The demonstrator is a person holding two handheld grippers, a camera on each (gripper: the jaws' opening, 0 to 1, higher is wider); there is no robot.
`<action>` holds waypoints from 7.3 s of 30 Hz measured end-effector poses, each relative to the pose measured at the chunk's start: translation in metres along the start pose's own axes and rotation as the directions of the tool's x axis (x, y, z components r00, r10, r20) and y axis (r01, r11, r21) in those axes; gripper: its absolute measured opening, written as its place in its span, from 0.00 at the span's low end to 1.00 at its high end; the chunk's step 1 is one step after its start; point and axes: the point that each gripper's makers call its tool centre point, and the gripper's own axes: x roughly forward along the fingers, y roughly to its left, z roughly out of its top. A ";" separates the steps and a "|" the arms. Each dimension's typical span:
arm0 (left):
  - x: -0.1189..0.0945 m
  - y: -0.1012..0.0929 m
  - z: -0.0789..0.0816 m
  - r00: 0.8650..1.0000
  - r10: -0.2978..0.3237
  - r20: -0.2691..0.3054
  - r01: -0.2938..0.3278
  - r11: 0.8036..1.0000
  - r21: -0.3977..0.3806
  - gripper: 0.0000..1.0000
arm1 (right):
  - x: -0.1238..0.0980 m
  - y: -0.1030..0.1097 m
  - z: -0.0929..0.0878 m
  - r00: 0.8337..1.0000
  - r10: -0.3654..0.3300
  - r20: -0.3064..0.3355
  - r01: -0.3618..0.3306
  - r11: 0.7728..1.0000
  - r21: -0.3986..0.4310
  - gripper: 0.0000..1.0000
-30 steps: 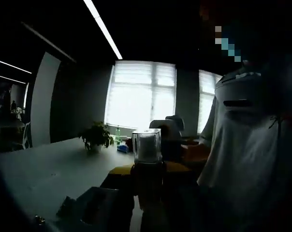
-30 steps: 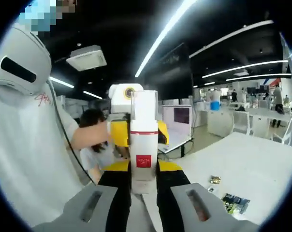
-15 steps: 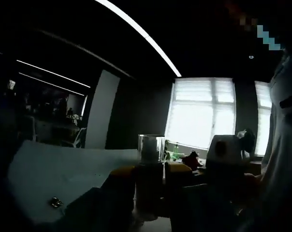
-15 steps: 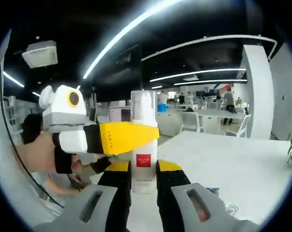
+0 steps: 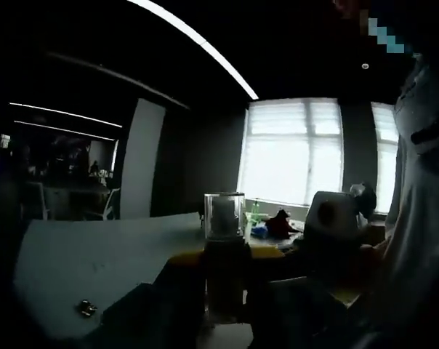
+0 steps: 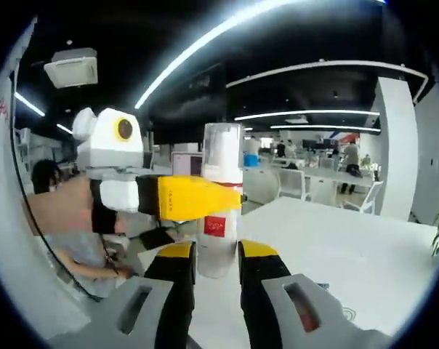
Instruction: Arrange the skincare products in the storage area until every visible bottle or jar stands upright without overlapping.
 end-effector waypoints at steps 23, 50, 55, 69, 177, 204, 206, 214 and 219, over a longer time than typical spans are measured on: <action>0.013 -0.085 -0.014 0.892 -0.424 -0.157 0.436 0.899 0.049 0.17 | -0.056 0.027 0.067 0.838 0.544 -0.035 -0.543 0.829 -0.133 0.22; 0.041 -0.071 -0.082 0.902 -0.371 -0.221 0.367 0.928 -0.061 0.37 | -0.065 -0.017 -0.004 0.879 0.476 -0.028 -0.476 0.877 -0.060 0.17; 0.045 -0.063 -0.098 0.909 -0.333 -0.249 0.327 0.943 -0.066 0.46 | -0.066 -0.028 -0.022 0.889 0.455 -0.058 -0.458 0.888 -0.048 0.17; 0.046 -0.016 -0.139 0.943 -0.135 -0.304 0.109 0.989 -0.100 0.68 | -0.069 -0.080 -0.094 0.926 0.351 -0.139 -0.363 0.929 -0.073 0.18; -0.003 0.099 -0.192 0.855 0.216 -0.471 -0.274 0.960 -0.058 0.93 | -0.046 -0.173 -0.294 0.902 -0.109 -0.417 0.167 0.980 0.105 0.20; -0.041 0.090 -0.188 0.864 0.231 -0.447 -0.316 0.940 -0.126 0.98 | -0.075 -0.133 -0.263 0.863 -0.133 -0.488 0.223 0.966 0.131 0.40; -0.047 0.089 -0.186 0.868 0.239 -0.435 -0.323 0.937 -0.130 0.99 | -0.076 -0.128 -0.256 0.868 -0.141 -0.476 0.231 0.964 0.135 0.43; -0.074 0.101 -0.183 0.887 0.288 -0.362 -0.370 0.912 -0.179 0.99 | -0.084 -0.134 -0.228 0.888 -0.198 -0.416 0.290 0.942 0.169 0.60; -0.091 0.107 -0.186 0.873 0.314 -0.373 -0.397 0.902 -0.171 0.99 | -0.096 -0.140 -0.215 0.883 -0.238 -0.406 0.320 0.935 0.149 0.67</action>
